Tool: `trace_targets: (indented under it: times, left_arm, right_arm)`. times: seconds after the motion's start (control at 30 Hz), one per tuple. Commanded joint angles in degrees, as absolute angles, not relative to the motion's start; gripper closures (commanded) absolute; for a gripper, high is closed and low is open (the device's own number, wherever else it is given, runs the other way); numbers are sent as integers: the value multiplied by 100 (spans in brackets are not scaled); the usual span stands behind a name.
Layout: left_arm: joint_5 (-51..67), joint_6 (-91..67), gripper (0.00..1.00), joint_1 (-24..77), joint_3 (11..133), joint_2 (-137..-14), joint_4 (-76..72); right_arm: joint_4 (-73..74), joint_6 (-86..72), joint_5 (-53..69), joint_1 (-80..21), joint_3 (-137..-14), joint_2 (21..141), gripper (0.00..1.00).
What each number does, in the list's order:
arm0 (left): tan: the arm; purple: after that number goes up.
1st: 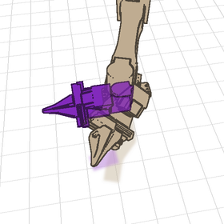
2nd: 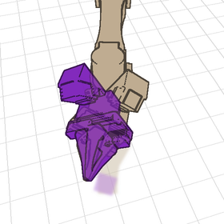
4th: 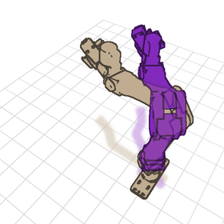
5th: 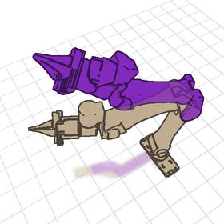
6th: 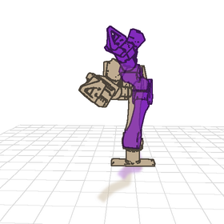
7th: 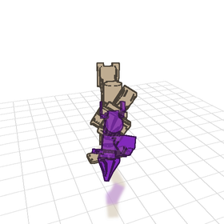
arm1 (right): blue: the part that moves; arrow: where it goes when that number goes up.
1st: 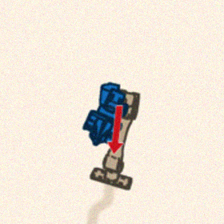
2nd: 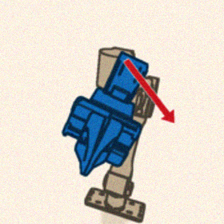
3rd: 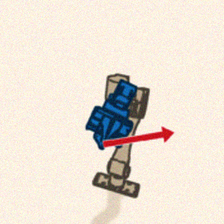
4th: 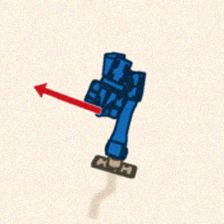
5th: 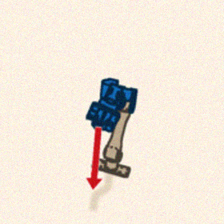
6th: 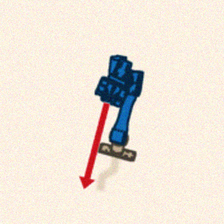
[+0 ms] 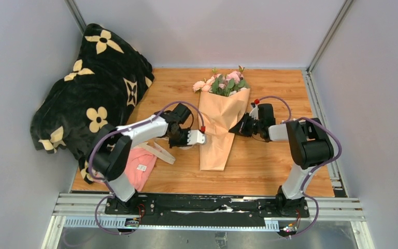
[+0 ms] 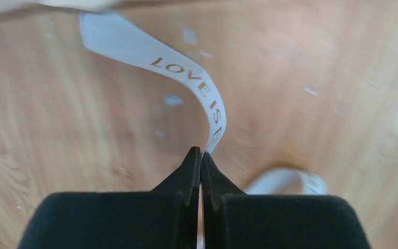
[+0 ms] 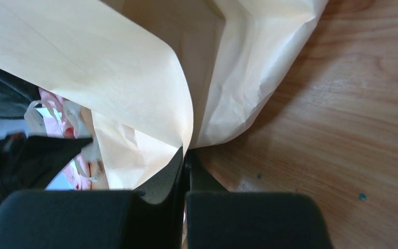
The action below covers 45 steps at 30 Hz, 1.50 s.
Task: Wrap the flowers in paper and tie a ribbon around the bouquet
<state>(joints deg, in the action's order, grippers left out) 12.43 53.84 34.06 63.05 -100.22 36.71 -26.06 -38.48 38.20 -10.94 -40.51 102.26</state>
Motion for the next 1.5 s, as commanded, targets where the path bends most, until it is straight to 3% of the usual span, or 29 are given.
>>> trace_targets:
  times: [0.0, 0.13, 0.3, 0.57, 0.87, 0.9, 0.93, 0.97, 1.0, 1.03, 1.17, 1.27, 1.47]
  left_arm:
    - [1517, 6150, 100, 3867, 5526, -8905, 4579]
    - [1576, 5967, 100, 5189, 4943, -8208, 4649]
    - [1509, 4958, 100, 6573, 5731, -8698, 4120]
    - [303, 5728, 100, 7477, 7287, -10245, 3417]
    - [-262, 6631, 99, 7452, 7371, -11120, 2168]
    - [-289, 6545, 91, 7418, 7309, -11167, 1966]
    - [-340, 6398, 72, 7400, 7253, -11197, 1757]
    - [-510, 6235, 47, 7392, 7276, -11219, 1682]
    - [-645, 5998, 14, 7392, 7388, -11204, 1763]
    - [-700, 5702, 2, 7399, 7569, -11161, 1963]
    - [-272, 4526, 0, 7394, 8670, -10798, 3807]
    - [-57, 3957, 0, 7395, 8832, -10273, 4516]
    - [-1547, 2812, 0, 7098, 7352, -8796, 3282]
  right_arm:
    - [-1814, -3948, 3310, -1288, -4475, 10077, 100]
    - [-1229, -3762, 3159, -1626, -5054, 10215, 100]
    - [-781, -3729, 3095, -1953, -5699, 10380, 100]
    - [225, -3321, 3289, -2031, -6556, 10468, 100]
    - [851, -2928, 3457, -1894, -7070, 10677, 100]
    - [850, -2957, 3541, -1876, -7084, 10698, 100]
    - [852, -2957, 3595, -1873, -7091, 10699, 100]
    - [853, -2968, 3613, -1872, -7078, 10688, 100]
    - [853, -2973, 3631, -1872, -7057, 10659, 100]
    - [851, -2975, 3642, -1872, -7026, 10634, 100]
    - [820, -3068, 3702, -1872, -6982, 10524, 100]
    - [763, -3193, 3772, -1872, -6958, 10451, 100]
    - [553, -3503, 3814, -1878, -6771, 10194, 100]
